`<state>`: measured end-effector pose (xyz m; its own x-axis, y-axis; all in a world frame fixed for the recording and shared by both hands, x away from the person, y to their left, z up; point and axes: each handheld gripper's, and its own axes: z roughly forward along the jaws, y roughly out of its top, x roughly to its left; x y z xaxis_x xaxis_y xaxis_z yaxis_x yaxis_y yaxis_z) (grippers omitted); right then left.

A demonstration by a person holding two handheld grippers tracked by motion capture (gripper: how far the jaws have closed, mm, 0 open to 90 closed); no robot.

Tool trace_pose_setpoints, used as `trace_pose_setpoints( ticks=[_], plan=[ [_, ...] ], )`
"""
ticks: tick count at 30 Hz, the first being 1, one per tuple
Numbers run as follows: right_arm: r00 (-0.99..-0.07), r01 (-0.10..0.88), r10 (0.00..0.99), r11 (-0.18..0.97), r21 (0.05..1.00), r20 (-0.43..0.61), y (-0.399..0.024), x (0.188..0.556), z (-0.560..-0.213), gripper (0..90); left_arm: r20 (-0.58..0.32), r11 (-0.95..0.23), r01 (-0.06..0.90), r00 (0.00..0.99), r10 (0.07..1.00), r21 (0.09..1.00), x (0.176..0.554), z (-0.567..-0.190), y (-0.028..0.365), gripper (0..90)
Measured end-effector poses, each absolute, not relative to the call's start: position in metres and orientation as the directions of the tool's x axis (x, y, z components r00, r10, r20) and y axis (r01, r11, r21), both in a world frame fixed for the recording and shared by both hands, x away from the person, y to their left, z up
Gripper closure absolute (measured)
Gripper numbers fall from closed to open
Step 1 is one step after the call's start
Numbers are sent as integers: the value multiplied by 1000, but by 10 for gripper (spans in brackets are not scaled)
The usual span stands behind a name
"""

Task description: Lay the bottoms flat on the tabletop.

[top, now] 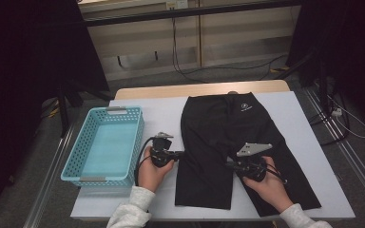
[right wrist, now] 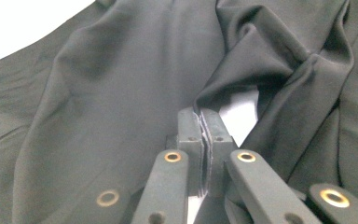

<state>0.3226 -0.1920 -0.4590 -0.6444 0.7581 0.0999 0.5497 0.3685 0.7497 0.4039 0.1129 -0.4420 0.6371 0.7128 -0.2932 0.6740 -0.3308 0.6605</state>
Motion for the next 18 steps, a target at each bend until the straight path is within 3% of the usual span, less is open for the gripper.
trace_pose_setpoints(
  ticks=[6, 11, 15, 18],
  plan=[
    [-642, 555, 760, 367, 746, 104, -192, 325, -460, 886, -293, -307, 671, 625, 724, 675, 394, -428, 125, 891],
    [-651, 568, 751, 391, 724, 105, -190, 325, -460, 885, -312, -332, 721, 602, 735, 608, 395, -450, 125, 872],
    [-649, 553, 754, 378, 742, 99, -191, 327, -454, 691, -320, -339, 724, 606, 728, 601, 396, -453, 123, 873],
    [-650, 529, 755, 372, 763, 83, -193, 330, -446, 624, -324, -340, 726, 607, 725, 598, 396, -452, 123, 882]
  ],
)
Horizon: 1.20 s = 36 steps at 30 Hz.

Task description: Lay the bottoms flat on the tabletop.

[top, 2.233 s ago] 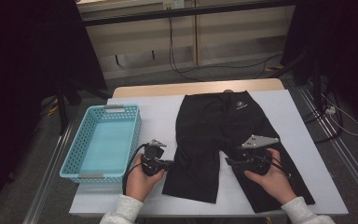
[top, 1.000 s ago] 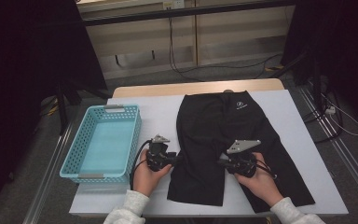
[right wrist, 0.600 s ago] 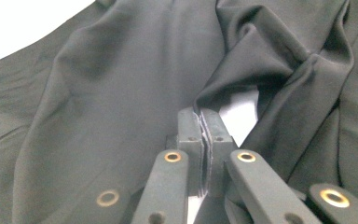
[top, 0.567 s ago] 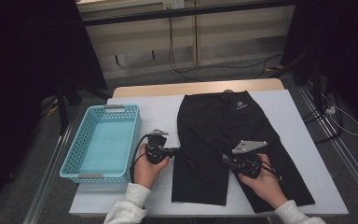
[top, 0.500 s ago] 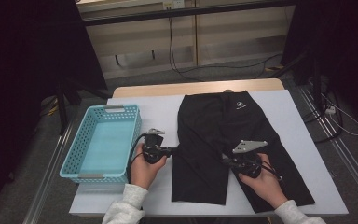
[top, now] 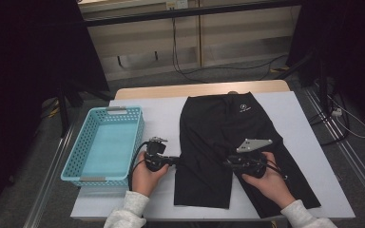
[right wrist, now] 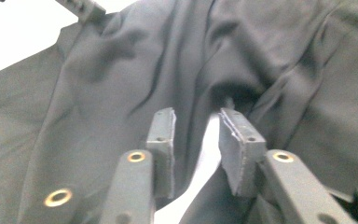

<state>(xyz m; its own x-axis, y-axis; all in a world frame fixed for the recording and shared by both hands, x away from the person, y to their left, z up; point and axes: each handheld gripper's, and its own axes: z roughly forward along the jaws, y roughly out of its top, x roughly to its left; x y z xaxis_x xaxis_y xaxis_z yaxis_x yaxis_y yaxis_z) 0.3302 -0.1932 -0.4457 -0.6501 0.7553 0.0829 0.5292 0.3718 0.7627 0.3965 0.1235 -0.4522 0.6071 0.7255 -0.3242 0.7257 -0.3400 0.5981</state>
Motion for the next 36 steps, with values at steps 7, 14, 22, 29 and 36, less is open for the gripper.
trace_pose_setpoints(
  ticks=[7, 14, 22, 29, 36],
  plan=[
    [-579, 521, 814, 328, 788, 43, -201, 356, -435, 576, -330, -346, 723, 616, 716, 598, 397, -452, 118, 891],
    [-477, 567, 879, 309, 763, -1, -191, 403, -448, 608, -332, -351, 721, 621, 710, 597, 397, -452, 116, 893],
    [-485, 585, 873, 357, 728, -39, -176, 428, -463, 867, -334, -346, 714, 626, 705, 608, 396, -451, 117, 894],
    [-403, 613, 914, 310, 726, -51, -202, 438, -458, 900, -349, -322, 720, 614, 707, 614, 398, -451, 121, 894],
    [-339, 632, 939, 274, 725, -59, -227, 443, -460, 900, -362, -313, 732, 603, 711, 605, 399, -450, 121, 893]
  ],
)
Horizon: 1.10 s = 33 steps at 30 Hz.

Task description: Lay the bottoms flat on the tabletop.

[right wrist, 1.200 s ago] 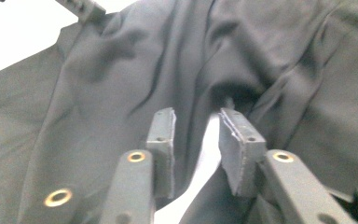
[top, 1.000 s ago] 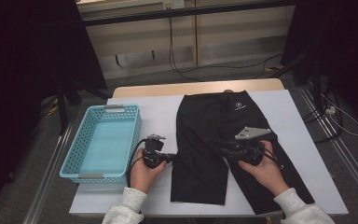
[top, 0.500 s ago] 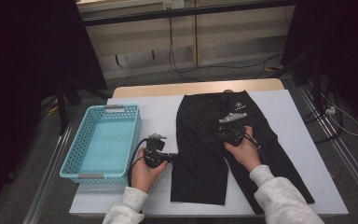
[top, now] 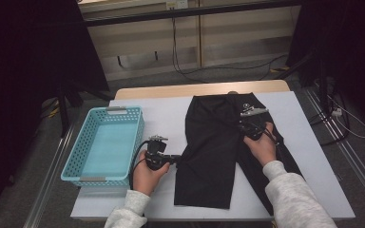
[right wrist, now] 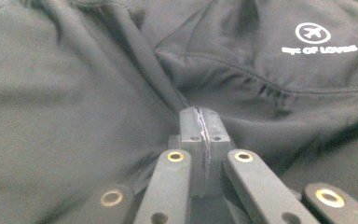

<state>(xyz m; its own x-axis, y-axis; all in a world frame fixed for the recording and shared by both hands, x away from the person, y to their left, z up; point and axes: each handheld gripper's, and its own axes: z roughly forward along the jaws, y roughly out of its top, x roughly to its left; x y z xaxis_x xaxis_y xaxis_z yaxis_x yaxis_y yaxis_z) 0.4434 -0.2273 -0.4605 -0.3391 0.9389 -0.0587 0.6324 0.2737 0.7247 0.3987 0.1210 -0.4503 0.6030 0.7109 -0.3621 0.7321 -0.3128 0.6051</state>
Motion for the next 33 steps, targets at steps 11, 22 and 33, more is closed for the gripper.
trace_pose_setpoints(
  ticks=[11, 22, 33],
  plan=[
    [-337, 629, 939, 277, 726, -66, -230, 442, -461, 900, -343, -281, 719, 589, 732, 636, 401, -442, 129, 754],
    [-357, 622, 932, 288, 728, -63, -220, 442, -463, 893, -324, -308, 687, 628, 707, 658, 425, -462, 99, 771],
    [-390, 606, 920, 283, 743, -33, -212, 441, -461, 885, -359, -217, 708, 568, 741, 672, 428, -446, 124, 900]
  ],
)
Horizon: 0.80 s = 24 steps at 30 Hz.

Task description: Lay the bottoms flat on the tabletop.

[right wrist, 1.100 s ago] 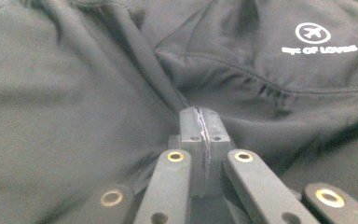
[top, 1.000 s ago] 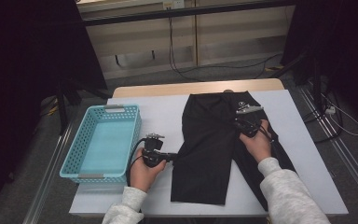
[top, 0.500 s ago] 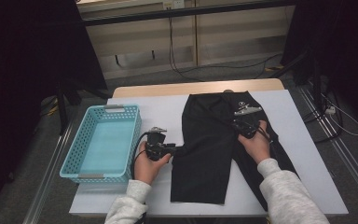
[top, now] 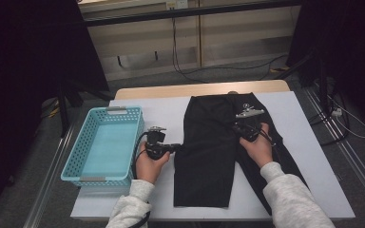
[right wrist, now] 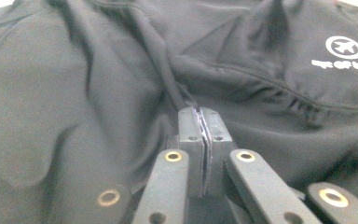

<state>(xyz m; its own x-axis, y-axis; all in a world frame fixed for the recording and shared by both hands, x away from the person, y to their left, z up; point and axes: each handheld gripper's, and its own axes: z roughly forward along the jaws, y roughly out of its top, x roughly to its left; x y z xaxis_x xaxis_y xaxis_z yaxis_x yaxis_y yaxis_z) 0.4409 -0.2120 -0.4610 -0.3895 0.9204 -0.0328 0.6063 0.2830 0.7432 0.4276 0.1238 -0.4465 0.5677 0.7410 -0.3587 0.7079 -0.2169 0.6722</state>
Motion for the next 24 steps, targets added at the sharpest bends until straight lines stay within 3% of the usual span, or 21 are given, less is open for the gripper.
trace_pose_setpoints(
  ticks=[3, 5, 6, 11, 20, 23, 24],
  plan=[
    [-409, 591, 911, 307, 746, -51, -206, 439, -459, 835, -345, -201, 699, 557, 755, 687, 427, -447, 125, 854],
    [-423, 580, 904, 325, 747, -66, -202, 436, -457, 778, -323, -211, 676, 572, 754, 706, 426, -447, 122, 680],
    [-431, 571, 899, 335, 749, -75, -200, 434, -455, 761, -327, -207, 674, 575, 750, 709, 425, -446, 119, 646],
    [-463, 543, 883, 353, 762, -79, -195, 424, -446, 692, -325, -261, 668, 619, 715, 697, 420, -448, 104, 575],
    [-497, 515, 865, 354, 781, -64, -192, 402, -439, 632, -298, -325, 656, 654, 696, 682, 413, -451, 80, 633],
    [-506, 510, 860, 356, 783, -61, -192, 394, -438, 608, -284, -348, 666, 650, 705, 660, 416, -453, 76, 743],
    [-512, 509, 857, 358, 783, -59, -191, 391, -438, 606, -296, -347, 678, 644, 706, 648, 417, -453, 76, 825]
  ],
)
